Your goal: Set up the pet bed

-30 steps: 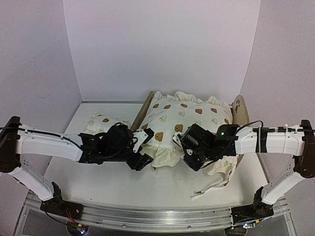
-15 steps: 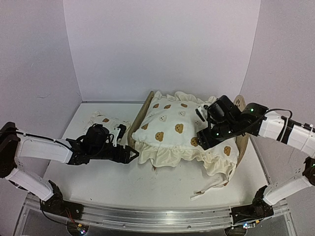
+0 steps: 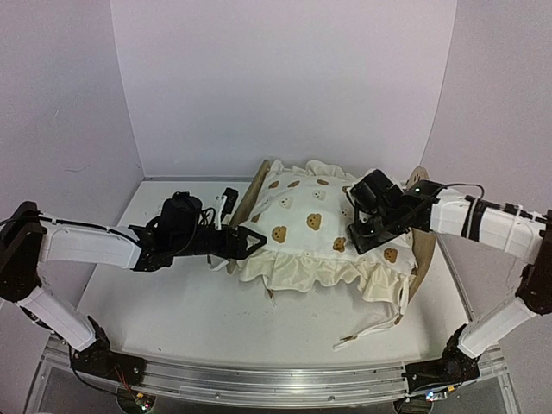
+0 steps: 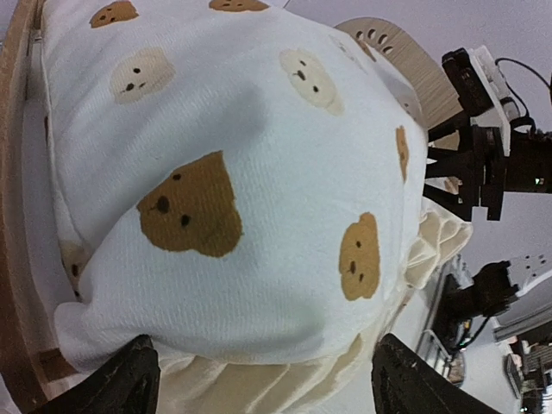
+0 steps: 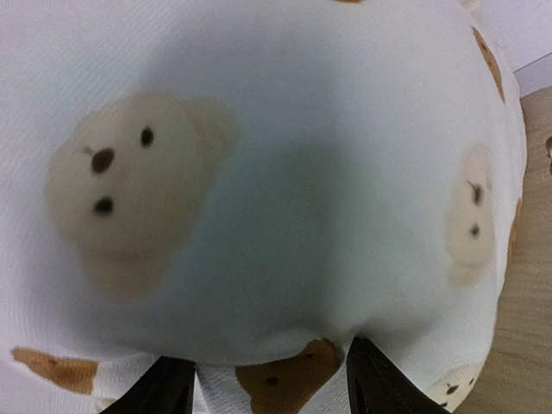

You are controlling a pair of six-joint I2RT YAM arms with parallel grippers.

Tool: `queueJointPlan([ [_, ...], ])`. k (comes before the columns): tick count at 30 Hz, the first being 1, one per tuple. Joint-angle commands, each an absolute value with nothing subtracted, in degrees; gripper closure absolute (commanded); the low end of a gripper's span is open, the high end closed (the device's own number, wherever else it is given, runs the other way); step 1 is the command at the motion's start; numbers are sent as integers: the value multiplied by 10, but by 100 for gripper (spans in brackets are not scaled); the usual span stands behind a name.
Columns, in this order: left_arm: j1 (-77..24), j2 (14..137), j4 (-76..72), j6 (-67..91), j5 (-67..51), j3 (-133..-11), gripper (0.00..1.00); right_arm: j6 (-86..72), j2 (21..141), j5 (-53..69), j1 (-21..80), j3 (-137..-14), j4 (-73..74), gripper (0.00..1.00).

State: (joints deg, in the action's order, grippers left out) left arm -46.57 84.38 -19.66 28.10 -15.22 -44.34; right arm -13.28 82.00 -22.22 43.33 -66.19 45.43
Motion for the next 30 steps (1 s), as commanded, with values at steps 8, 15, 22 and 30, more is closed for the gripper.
queueJointPlan([
  [8,-463,877,10,157,39,-596,13,-50,877,-226,420,-660,319,39],
  [15,-467,769,61,89,-15,-593,13,-126,747,-104,420,-714,561,21],
  [22,-585,787,-114,101,-91,-588,14,-231,683,-87,420,-710,718,16],
  [30,-622,1011,-186,91,-142,-742,28,-262,767,-191,408,-675,559,41],
])
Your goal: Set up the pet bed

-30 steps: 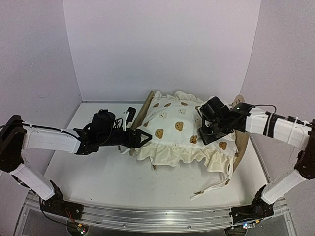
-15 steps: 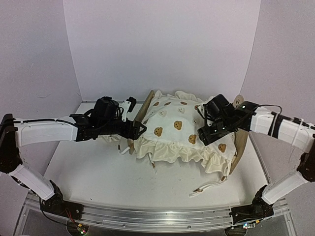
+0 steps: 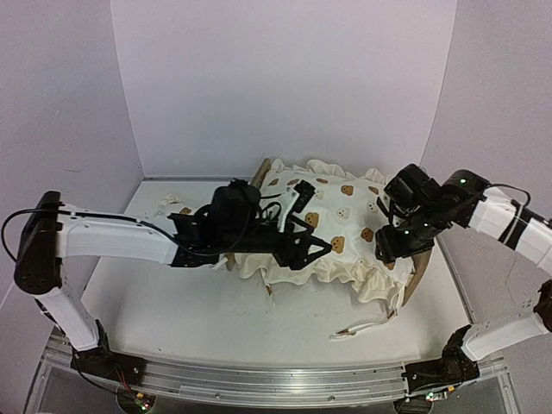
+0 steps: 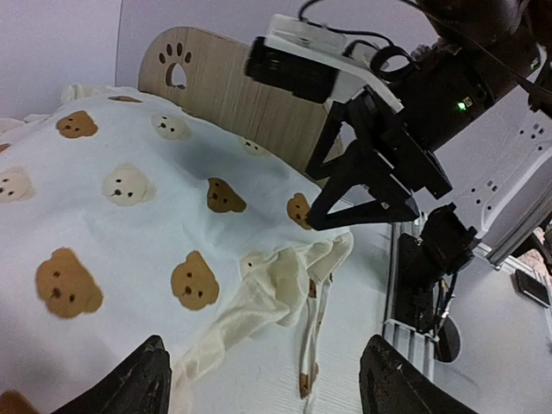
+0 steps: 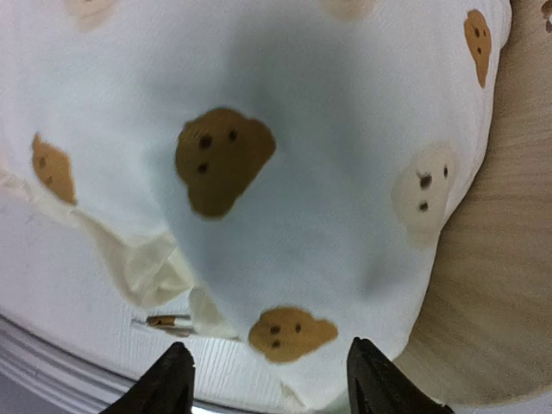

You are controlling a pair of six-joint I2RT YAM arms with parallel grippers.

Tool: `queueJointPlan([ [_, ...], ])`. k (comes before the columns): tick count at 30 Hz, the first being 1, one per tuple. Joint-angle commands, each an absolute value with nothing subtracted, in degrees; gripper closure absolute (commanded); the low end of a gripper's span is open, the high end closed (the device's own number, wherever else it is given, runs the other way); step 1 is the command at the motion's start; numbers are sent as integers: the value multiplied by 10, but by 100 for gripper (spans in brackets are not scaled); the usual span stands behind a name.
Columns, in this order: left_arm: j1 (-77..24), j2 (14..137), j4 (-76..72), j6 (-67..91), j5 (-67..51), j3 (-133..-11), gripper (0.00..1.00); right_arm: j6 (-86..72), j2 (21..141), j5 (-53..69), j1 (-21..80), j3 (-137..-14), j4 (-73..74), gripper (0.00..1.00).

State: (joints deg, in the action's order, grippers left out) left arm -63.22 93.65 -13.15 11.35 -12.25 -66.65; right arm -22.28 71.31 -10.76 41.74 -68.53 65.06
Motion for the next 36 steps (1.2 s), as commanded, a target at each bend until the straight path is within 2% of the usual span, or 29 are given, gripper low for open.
queueJointPlan([
  [1,-622,1030,-186,89,-135,-753,29,-259,776,-221,407,-668,535,42],
  [3,-620,1062,-181,95,-78,-767,33,-249,795,-300,407,-657,490,42],
  [5,-609,1077,-180,104,-29,-764,31,-223,816,-360,400,-641,410,42],
  [9,-564,1100,-170,114,29,-753,27,-132,870,-347,380,-628,227,44],
  [10,-549,1100,-162,116,34,-750,27,-96,884,-338,380,-631,191,48],
  [12,-523,1095,-151,101,27,-741,26,-46,903,-301,380,-649,174,49],
  [15,-502,1073,-133,58,32,-723,24,-39,895,-258,381,-670,243,43],
  [20,-502,1039,-51,-13,-19,-747,20,-117,828,-174,381,-723,476,26],
  [23,-502,1005,-27,12,-54,-749,19,-148,766,-92,381,-734,571,19],
  [26,-505,964,-36,65,-121,-738,18,-172,720,-25,381,-732,647,17],
  [30,-558,939,-88,82,-131,-714,20,-193,682,53,382,-685,686,22],
  [33,-633,942,-251,69,-94,-654,23,-215,659,71,382,-623,648,29],
  [36,-665,982,-436,87,-116,-589,23,-225,637,58,385,-565,583,35],
])
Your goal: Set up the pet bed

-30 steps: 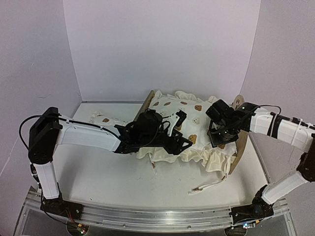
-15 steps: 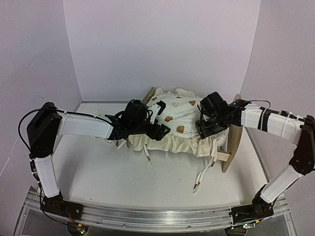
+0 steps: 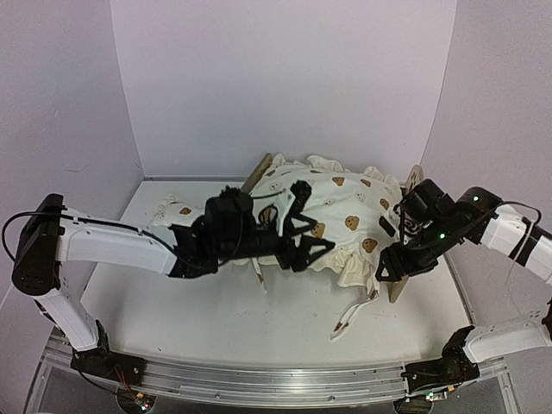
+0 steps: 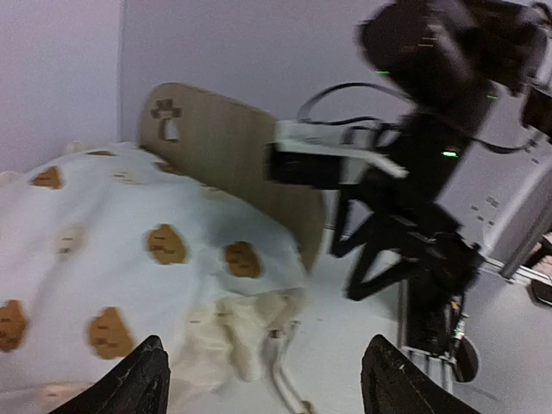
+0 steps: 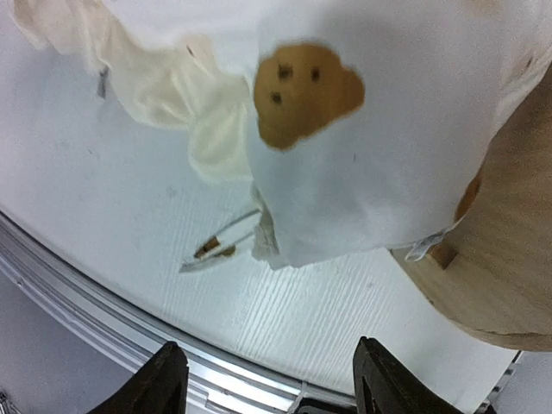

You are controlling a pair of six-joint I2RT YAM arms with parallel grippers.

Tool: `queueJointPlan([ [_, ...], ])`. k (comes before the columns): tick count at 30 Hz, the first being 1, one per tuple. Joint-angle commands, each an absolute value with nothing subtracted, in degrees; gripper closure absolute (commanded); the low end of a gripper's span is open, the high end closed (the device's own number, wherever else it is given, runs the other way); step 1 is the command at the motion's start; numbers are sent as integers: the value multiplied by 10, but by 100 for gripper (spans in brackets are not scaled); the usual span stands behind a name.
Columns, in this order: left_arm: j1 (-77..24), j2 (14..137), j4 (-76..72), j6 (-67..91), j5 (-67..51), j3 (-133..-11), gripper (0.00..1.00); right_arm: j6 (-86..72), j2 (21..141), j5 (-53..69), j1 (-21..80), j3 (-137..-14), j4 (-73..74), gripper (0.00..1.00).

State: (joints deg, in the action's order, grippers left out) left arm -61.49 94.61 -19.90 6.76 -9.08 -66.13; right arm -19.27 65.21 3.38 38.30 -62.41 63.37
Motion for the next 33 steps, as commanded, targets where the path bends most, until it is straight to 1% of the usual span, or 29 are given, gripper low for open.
queueJointPlan([
  [1,-668,1004,-461,97,-123,-589,26,-231,632,47,386,-549,564,37],
  [3,-671,1055,-482,116,-142,-611,31,-239,625,38,387,-508,518,42],
  [5,-680,1096,-514,118,-155,-624,33,-256,613,37,392,-465,453,43],
  [9,-696,1158,-602,114,-152,-623,32,-286,584,22,399,-398,284,41],
  [12,-698,1200,-632,113,-145,-634,31,-289,605,42,399,-402,214,42],
  [14,-697,1222,-635,103,-145,-647,31,-282,616,45,399,-420,197,45],
  [16,-697,1246,-635,90,-152,-667,32,-274,627,43,399,-443,196,46],
  [18,-698,1271,-636,83,-157,-690,32,-269,640,52,399,-461,196,51],
  [20,-697,1296,-636,81,-151,-715,32,-278,650,70,399,-469,185,52],
  [22,-697,1313,-635,76,-138,-733,31,-291,662,76,399,-477,179,56],
  [24,-697,1325,-635,66,-118,-749,29,-307,669,73,399,-486,179,58],
  [26,-696,1332,-635,60,-107,-755,30,-314,668,75,399,-488,179,58],
  [30,-691,1338,-628,60,-102,-768,36,-322,662,69,399,-496,193,59],
  [32,-690,1343,-623,62,-106,-776,44,-322,665,77,399,-503,198,59],
  [33,-689,1346,-621,64,-110,-781,51,-323,667,83,399,-507,201,59],
])
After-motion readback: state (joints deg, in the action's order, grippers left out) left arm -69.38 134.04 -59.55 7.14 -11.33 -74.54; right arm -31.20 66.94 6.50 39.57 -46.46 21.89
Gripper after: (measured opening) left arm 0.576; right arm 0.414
